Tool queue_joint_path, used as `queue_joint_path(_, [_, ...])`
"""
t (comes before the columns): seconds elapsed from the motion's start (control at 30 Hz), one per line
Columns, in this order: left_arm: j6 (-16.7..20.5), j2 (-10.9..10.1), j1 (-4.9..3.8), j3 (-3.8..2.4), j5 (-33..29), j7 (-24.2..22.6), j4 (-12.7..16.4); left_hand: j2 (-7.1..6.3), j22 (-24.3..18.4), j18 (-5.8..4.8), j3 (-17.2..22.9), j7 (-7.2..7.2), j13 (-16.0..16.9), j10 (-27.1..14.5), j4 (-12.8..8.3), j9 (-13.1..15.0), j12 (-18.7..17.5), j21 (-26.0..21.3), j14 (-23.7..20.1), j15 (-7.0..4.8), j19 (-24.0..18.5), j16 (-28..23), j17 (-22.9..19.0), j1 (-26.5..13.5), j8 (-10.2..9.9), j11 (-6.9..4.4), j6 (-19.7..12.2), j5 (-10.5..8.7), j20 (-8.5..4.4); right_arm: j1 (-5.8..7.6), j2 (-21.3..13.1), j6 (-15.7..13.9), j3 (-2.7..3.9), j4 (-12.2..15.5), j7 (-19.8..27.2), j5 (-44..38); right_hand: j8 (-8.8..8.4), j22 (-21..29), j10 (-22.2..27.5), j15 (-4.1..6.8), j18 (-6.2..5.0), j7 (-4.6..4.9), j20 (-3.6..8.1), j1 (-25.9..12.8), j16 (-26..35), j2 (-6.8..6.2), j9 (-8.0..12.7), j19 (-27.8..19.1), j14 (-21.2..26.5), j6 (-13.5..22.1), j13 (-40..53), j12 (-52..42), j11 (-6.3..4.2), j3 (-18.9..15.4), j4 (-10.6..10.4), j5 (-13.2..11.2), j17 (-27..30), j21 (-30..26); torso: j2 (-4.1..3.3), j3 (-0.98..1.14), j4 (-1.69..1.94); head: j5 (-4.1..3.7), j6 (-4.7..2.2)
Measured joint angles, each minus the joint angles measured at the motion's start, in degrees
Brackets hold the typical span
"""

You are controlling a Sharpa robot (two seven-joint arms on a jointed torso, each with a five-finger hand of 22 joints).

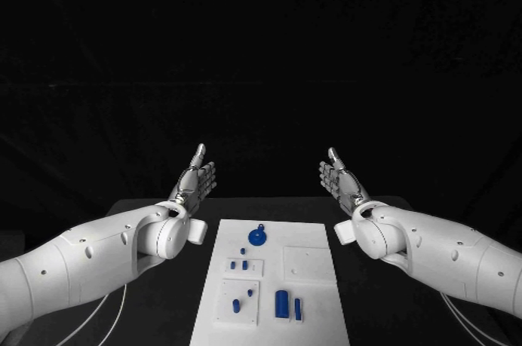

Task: Assemble the parts on the task board

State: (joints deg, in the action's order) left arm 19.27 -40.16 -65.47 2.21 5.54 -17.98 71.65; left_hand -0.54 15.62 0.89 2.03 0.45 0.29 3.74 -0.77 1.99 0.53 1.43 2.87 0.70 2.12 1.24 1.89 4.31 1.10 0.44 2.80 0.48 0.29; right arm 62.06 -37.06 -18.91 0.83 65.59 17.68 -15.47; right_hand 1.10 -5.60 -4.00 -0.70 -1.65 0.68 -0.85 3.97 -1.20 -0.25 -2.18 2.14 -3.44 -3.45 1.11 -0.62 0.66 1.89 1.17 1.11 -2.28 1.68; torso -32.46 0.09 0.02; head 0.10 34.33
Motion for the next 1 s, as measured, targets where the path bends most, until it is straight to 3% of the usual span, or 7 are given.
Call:
queue_joint_path(0.1, [4.48, -1.40, 1.70, -0.69, -0.82, -1.83, 5.69, 0.26, -6.35, 0.01, -0.70, -0.26, -0.06, -1.51, 0.41, -0.81, -0.14, -0.34, -1.11, -0.33, -0.70, -0.36, -0.77, -1.70, -0.43, -0.14, -1.09, 0.00, -0.11, -0.41, -1.87, -3.70, -0.19, 5.75, 1.51, 2.20, -0.33, 2.25, 1.59, 0.38, 0.82, -0.29, 0.47, -1.52, 0.38, 0.06, 0.90, -0.68, 1.25, 1.26, -0.45, 0.11, -0.26, -0.61, -0.61, -0.44, 0.94, -0.45, 0.65, -0.06, -0.01, -0.08, 0.03])
queue_joint_path(0.2, [9.15, -2.59, 3.15, -1.21, -1.74, -3.77, 10.51, 0.41, -10.07, 0.00, -1.11, -0.38, -0.13, -2.26, 0.51, -1.28, -0.14, -0.79, -1.51, -0.54, -1.10, -0.58, -1.22, -2.38, -0.48, -0.27, -1.58, -0.22, -0.09, -0.91, -3.68, -7.87, -0.44, 11.59, 3.27, 4.74, -0.84, 4.75, 3.37, 0.59, 0.85, -0.58, 0.66, -3.33, 0.89, 0.17, 1.83, -1.67, 2.89, 2.91, -0.91, 0.27, -0.59, -1.42, -1.11, -0.82, 1.90, -1.36, 0.98, -0.06, -0.02, -0.09, 0.04])
queue_joint_path(0.3, [13.45, -3.52, 4.18, -1.68, -2.62, -5.60, 14.08, 0.47, -12.26, 0.01, -1.24, -0.35, -0.18, -2.64, 0.64, -1.56, -0.14, -0.79, -1.92, -0.52, -1.30, -0.82, -1.48, -3.03, -0.72, -0.44, -1.79, -0.22, -0.30, -1.30, -5.17, -12.03, -0.61, 16.49, 5.04, 7.27, -0.90, 5.45, 3.80, 0.68, 0.85, -0.69, 0.84, -3.64, 1.00, 0.25, 2.09, -1.85, 3.17, 3.20, -1.01, 0.27, -0.66, -1.56, -1.25, -0.91, 2.13, -1.49, 1.14, -0.07, -0.02, -0.10, 0.04])
queue_joint_path(0.43, [18.04, -4.29, 5.02, -2.02, -3.65, -7.56, 17.04, 0.56, -15.20, 0.01, -1.78, -0.46, -0.22, -3.44, 0.86, -1.86, -0.14, -1.23, -2.62, -0.64, -1.82, -0.84, -1.82, -3.90, -0.72, -0.44, -2.51, -0.22, -0.40, -1.61, -6.58, -16.78, -0.74, 20.98, 7.11, 10.17, -0.90, 5.53, 3.80, 0.68, 0.85, -0.69, 0.84, -3.64, 1.00, 0.25, 2.12, -1.85, 3.17, 3.20, -1.05, 0.27, -0.66, -1.56, -1.25, -0.91, 2.20, -1.49, 1.22, -0.09, -0.02, -0.10, 0.05])
queue_joint_path(0.67, [22.20, -4.57, 5.31, -2.14, -4.76, -9.46, 18.11, 0.56, -15.56, 0.01, -1.78, -0.46, -0.24, -3.44, 0.86, -1.93, -0.14, -1.23, -2.62, -0.64, -1.82, -0.84, -1.84, -3.89, -0.72, -0.44, -2.51, -0.22, -0.40, -1.85, -7.58, -22.12, -0.84, 24.19, 9.45, 13.45, -0.90, 5.55, 3.80, 0.68, 0.84, -0.69, 0.84, -3.64, 1.00, 0.25, 2.14, -1.85, 3.17, 3.19, -1.06, 0.27, -0.66, -1.56, -1.25, -0.90, 2.23, -1.49, 1.27, -0.09, -0.02, -0.10, 0.05])
queue_joint_path(1.0, [23.81, -4.57, 5.31, -2.15, -5.32, -10.38, 18.13, 0.56, -15.57, 0.01, -1.78, -0.46, -0.23, -3.44, 0.86, -1.95, -0.14, -1.23, -2.62, -0.64, -1.81, -0.84, -1.84, -3.89, -0.72, -0.44, -2.50, -0.22, -0.40, -1.87, -7.61, -24.36, -0.84, 24.25, 10.66, 15.01, -0.89, 5.54, 3.79, 0.67, 0.84, -0.68, 0.83, -3.64, 1.00, 0.25, 2.13, -1.84, 3.17, 3.19, -1.05, 0.27, -0.66, -1.55, -1.25, -0.89, 2.23, -1.49, 1.27, -0.09, -0.02, -0.10, 0.05])
